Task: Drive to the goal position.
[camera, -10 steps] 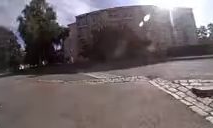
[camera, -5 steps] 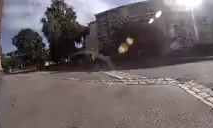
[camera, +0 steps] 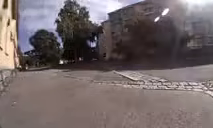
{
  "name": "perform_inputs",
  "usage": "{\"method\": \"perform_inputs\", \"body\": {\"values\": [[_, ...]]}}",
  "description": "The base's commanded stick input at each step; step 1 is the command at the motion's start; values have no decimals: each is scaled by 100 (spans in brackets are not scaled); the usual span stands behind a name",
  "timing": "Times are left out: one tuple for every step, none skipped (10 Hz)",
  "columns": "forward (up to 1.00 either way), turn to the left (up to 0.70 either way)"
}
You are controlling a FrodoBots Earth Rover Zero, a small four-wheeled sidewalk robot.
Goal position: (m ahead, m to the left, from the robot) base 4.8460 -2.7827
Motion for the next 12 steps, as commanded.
{"method": "perform_inputs", "body": {"values": [[70,0],[70,0],[70,0],[70,0],[70,0],[70,0],[70,0],[70,0],[70,0],[70,0],[70,0],[70,0]]}}
